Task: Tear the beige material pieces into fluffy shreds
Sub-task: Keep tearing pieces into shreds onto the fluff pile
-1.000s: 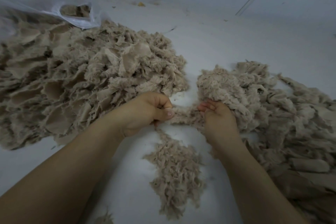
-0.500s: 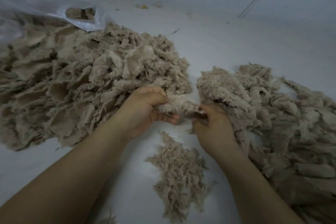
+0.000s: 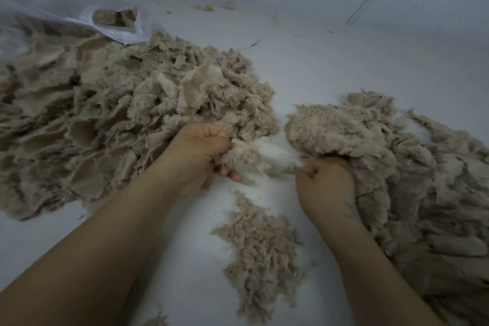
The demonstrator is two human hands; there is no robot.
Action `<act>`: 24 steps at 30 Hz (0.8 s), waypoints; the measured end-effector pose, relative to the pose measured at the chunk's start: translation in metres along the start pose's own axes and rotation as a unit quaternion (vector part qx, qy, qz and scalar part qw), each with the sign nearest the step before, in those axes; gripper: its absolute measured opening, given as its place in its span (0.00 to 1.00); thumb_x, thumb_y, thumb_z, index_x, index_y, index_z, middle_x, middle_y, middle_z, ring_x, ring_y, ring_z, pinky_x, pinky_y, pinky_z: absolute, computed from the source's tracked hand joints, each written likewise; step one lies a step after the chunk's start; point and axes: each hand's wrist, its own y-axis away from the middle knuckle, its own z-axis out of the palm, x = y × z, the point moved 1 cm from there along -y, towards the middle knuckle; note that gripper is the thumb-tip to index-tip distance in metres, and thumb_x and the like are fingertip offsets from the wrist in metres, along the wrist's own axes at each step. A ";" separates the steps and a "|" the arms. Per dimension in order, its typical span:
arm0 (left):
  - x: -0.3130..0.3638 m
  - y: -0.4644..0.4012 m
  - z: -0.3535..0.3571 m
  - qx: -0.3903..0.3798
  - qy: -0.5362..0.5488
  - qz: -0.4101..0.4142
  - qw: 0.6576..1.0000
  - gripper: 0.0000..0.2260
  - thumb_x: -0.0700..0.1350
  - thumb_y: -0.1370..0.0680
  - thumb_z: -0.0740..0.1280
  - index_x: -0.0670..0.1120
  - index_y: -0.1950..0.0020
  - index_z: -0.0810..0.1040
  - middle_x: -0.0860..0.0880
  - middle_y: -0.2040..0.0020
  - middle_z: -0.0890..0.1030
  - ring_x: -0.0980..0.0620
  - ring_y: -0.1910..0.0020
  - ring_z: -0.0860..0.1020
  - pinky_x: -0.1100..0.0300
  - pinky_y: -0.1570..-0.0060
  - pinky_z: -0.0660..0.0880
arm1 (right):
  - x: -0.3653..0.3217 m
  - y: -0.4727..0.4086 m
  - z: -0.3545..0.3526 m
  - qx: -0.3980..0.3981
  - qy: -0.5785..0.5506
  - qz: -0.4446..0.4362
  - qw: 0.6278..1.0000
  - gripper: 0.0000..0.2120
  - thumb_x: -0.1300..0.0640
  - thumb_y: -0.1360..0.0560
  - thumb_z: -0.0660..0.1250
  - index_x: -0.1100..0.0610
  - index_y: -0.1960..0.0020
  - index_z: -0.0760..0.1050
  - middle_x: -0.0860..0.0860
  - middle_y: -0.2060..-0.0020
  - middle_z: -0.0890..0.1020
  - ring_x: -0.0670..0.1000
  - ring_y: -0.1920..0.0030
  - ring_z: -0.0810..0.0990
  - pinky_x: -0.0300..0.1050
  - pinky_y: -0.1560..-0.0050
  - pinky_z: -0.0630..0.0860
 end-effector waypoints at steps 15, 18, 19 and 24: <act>-0.014 0.004 0.044 -0.003 -0.378 0.337 0.862 0.08 0.31 0.28 0.68 0.42 0.56 0.75 0.50 0.59 0.74 0.56 0.60 0.71 0.64 0.62 0.68 | -0.004 0.003 0.019 -0.008 -0.172 -0.006 0.985 0.16 0.53 0.18 0.63 0.55 0.61 0.81 0.52 0.69 0.82 0.56 0.64 0.82 0.60 0.58 0.80; -0.015 0.008 0.044 -0.064 -0.357 0.323 0.874 0.11 0.33 0.32 0.67 0.41 0.51 0.79 0.50 0.57 0.77 0.56 0.57 0.74 0.65 0.58 0.71 | -0.004 0.001 0.017 -0.020 -0.245 0.035 0.969 0.21 0.43 0.21 0.61 0.54 0.64 0.81 0.56 0.69 0.82 0.59 0.64 0.81 0.59 0.60 0.80; -0.015 0.009 0.044 -0.072 -0.318 0.307 0.894 0.12 0.33 0.33 0.65 0.40 0.51 0.80 0.50 0.57 0.79 0.56 0.58 0.76 0.65 0.58 0.72 | -0.004 0.001 0.016 -0.036 -0.258 0.036 0.965 0.21 0.40 0.22 0.61 0.50 0.65 0.82 0.53 0.72 0.81 0.56 0.67 0.80 0.53 0.64 0.79; -0.019 0.004 0.039 0.047 -0.185 0.212 0.958 0.12 0.33 0.27 0.66 0.49 0.51 0.79 0.50 0.56 0.80 0.43 0.60 0.77 0.52 0.67 0.75 | 0.000 0.002 0.015 -0.080 -0.275 0.030 0.958 0.19 0.50 0.18 0.64 0.58 0.65 0.76 0.48 0.77 0.66 0.47 0.75 0.61 0.38 0.75 0.63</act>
